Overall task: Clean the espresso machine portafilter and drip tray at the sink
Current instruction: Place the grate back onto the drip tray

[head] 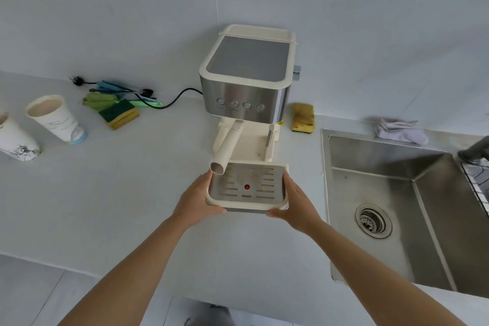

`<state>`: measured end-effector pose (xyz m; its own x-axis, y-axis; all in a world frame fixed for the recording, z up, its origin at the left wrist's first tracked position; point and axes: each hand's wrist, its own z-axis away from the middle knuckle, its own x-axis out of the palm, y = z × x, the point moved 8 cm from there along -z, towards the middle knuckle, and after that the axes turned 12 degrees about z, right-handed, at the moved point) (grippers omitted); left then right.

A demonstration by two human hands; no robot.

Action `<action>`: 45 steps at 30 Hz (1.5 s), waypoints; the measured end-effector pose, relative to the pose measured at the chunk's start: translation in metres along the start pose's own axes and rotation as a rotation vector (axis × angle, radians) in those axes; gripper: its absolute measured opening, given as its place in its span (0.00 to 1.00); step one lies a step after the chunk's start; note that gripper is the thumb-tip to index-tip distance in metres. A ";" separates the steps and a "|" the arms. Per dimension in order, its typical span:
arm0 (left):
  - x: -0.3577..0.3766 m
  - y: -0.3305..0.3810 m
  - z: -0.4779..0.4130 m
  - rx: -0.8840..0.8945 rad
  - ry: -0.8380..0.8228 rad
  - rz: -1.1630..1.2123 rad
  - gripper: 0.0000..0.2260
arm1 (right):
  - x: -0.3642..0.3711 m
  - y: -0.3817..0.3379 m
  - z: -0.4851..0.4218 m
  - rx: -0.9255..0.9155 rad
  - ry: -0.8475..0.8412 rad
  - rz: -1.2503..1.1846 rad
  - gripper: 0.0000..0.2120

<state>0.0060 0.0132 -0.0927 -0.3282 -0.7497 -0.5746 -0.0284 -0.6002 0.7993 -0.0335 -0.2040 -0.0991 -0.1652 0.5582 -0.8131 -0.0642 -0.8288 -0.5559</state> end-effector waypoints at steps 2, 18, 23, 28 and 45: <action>-0.012 -0.005 -0.021 0.013 -0.020 -0.024 0.44 | 0.000 -0.007 -0.019 0.008 0.025 -0.002 0.49; -0.013 -0.035 -0.126 -0.003 -0.162 -0.096 0.46 | 0.019 0.016 -0.104 0.188 -0.063 0.085 0.47; -0.008 -0.036 -0.146 0.026 -0.174 -0.116 0.47 | 0.021 0.026 -0.122 0.230 -0.066 0.111 0.45; -0.007 -0.036 -0.161 0.012 -0.160 -0.113 0.47 | 0.014 0.030 -0.140 0.217 -0.080 0.177 0.40; -0.011 -0.032 -0.165 0.122 -0.129 -0.362 0.38 | 0.012 0.029 -0.137 0.285 -0.062 0.287 0.42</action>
<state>0.1658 -0.0057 -0.1409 -0.3919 -0.4505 -0.8022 -0.2734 -0.7755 0.5691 0.0972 -0.2156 -0.1482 -0.2746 0.3064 -0.9114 -0.2754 -0.9332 -0.2307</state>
